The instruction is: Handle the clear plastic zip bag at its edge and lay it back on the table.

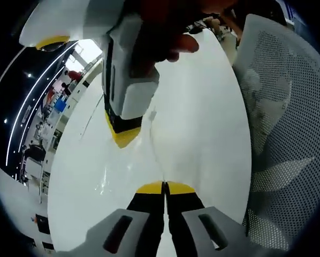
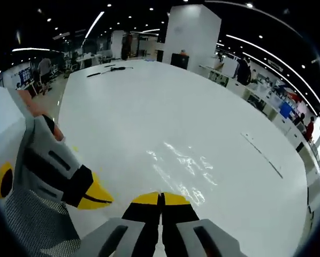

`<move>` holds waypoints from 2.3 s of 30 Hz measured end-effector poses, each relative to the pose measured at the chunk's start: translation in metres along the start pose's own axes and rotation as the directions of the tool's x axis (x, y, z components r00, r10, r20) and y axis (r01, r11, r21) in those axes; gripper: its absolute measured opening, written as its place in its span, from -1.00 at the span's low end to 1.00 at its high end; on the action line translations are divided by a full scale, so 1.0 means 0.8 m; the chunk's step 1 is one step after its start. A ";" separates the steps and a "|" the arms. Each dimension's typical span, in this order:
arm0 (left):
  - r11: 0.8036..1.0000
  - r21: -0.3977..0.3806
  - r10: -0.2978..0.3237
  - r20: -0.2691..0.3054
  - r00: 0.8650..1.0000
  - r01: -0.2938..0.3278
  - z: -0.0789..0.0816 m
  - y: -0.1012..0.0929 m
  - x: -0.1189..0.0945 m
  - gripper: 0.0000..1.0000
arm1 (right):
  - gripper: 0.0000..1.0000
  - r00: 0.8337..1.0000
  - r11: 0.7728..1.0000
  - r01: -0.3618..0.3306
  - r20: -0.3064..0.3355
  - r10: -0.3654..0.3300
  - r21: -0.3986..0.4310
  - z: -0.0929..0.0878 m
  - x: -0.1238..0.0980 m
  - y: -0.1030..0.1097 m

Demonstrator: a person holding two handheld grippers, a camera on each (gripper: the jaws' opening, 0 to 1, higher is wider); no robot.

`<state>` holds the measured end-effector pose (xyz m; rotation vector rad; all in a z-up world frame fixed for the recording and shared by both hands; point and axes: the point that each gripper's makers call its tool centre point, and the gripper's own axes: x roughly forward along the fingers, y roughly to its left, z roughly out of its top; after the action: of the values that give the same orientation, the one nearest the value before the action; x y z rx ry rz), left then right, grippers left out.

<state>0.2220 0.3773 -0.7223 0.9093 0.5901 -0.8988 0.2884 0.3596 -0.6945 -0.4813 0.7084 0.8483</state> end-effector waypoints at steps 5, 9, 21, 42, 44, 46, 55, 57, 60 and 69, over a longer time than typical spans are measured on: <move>1.000 -0.008 -0.017 0.009 1.000 0.018 0.002 -0.011 0.003 -1.00 | -1.00 1.000 0.997 0.017 0.005 -0.017 0.074 0.001 0.000 -0.009; 1.000 -0.015 -0.025 0.016 1.000 0.025 0.003 -0.016 0.003 -1.00 | -1.00 1.000 0.998 0.024 0.008 -0.024 0.065 0.004 0.002 -0.012; 0.998 -0.053 -0.034 0.017 0.999 0.034 -0.002 -0.017 0.003 -1.00 | -1.00 1.000 0.998 0.023 0.009 -0.024 0.058 0.006 0.004 -0.012; 0.992 -0.126 0.030 0.024 0.999 -0.026 -0.001 0.020 0.001 -1.00 | -1.00 1.000 0.999 -0.024 0.008 0.024 -0.046 -0.001 0.002 0.008; 0.991 -0.127 0.033 0.022 0.999 -0.030 -0.001 0.021 0.002 -1.00 | -1.00 0.999 0.998 -0.032 0.005 0.033 -0.050 -0.002 0.005 0.009; 0.991 -0.127 0.035 0.022 0.999 -0.032 0.000 0.022 0.001 -1.00 | -1.00 0.999 0.998 -0.033 0.002 0.033 -0.059 -0.003 0.006 0.011; 0.991 -0.126 0.041 0.019 0.999 -0.038 0.001 0.031 0.005 -1.00 | -1.00 0.998 0.997 -0.056 -0.017 0.056 -0.051 -0.011 0.008 0.018; 0.992 -0.122 0.038 0.019 0.999 -0.036 0.000 0.032 0.007 -1.00 | -0.99 0.998 0.997 -0.060 -0.020 0.060 -0.045 -0.013 0.006 0.019; 0.994 -0.107 0.033 0.016 0.999 -0.031 -0.002 0.033 0.015 -1.00 | -0.98 0.996 0.996 -0.090 0.003 0.090 -0.009 -0.013 0.001 0.025; 0.997 -0.083 0.006 0.010 1.000 -0.005 -0.003 0.031 0.032 -1.00 | -0.90 0.998 0.998 -0.063 0.009 0.063 0.010 -0.028 -0.014 0.017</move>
<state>0.2566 0.3765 -0.7327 0.8307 0.6113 -0.8673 0.2637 0.3475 -0.7027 -0.4477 0.7225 0.9051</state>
